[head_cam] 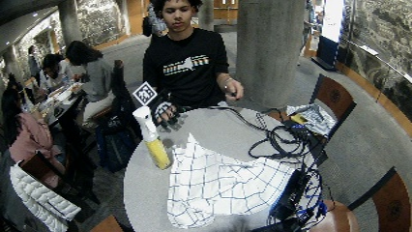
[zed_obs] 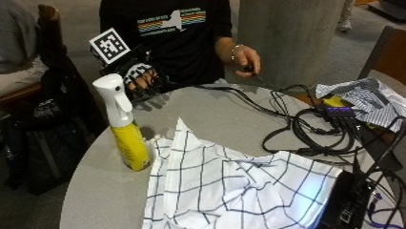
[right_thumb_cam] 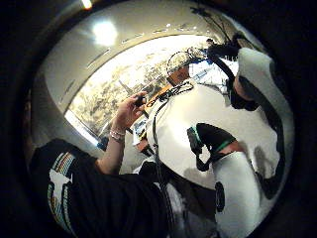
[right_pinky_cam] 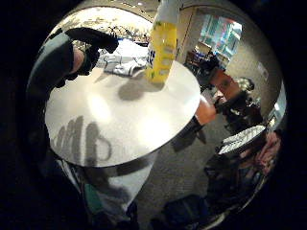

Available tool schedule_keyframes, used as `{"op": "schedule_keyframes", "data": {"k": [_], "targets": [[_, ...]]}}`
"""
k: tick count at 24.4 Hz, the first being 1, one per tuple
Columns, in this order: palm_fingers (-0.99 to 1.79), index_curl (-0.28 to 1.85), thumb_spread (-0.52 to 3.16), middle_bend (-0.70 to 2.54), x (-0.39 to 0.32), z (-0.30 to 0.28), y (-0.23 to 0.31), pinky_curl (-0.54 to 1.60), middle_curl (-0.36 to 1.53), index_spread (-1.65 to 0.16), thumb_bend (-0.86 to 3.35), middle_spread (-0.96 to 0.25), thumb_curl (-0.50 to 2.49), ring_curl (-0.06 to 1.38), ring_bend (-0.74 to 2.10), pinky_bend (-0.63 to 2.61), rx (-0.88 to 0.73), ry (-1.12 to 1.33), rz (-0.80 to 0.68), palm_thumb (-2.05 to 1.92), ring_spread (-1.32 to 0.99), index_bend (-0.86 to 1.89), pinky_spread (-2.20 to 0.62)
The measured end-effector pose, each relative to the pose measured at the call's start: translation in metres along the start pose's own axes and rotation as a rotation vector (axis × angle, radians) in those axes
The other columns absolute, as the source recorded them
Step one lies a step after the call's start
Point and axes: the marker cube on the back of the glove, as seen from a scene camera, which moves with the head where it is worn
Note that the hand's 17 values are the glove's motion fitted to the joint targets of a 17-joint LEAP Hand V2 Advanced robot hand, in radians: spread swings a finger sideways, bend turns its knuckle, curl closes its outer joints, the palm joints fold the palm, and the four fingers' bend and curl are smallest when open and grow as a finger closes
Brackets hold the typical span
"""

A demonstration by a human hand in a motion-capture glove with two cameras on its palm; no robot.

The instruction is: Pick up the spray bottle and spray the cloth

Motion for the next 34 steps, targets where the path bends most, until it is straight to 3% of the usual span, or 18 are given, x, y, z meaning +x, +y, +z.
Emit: {"op": "schedule_keyframes", "data": {"k": [9,16,25,34], "targets": [[1.15,0.25,0.73,0.46,-0.018,-0.010,-0.011,0.18,0.25,-0.17,0.32,-0.05,0.20,0.24,0.42,0.25,-0.078,0.045,-0.061,0.64,-0.08,0.31,0.00],[1.14,0.31,0.86,0.45,-0.002,-0.031,-0.012,0.22,0.30,-0.20,0.27,-0.06,0.25,0.28,0.39,0.23,-0.068,0.131,-0.012,0.68,-0.09,0.28,0.00],[0.97,0.31,0.95,0.41,0.029,-0.026,-0.013,0.26,0.33,-0.26,0.14,-0.07,0.26,0.30,0.34,0.23,-0.205,0.010,0.239,0.63,-0.09,0.11,0.06],[0.80,0.23,0.96,0.36,0.054,-0.017,-0.018,0.31,0.35,-0.31,0.04,-0.05,0.28,0.32,0.36,0.32,-0.030,-0.363,0.504,0.60,-0.07,0.05,0.14]]}}
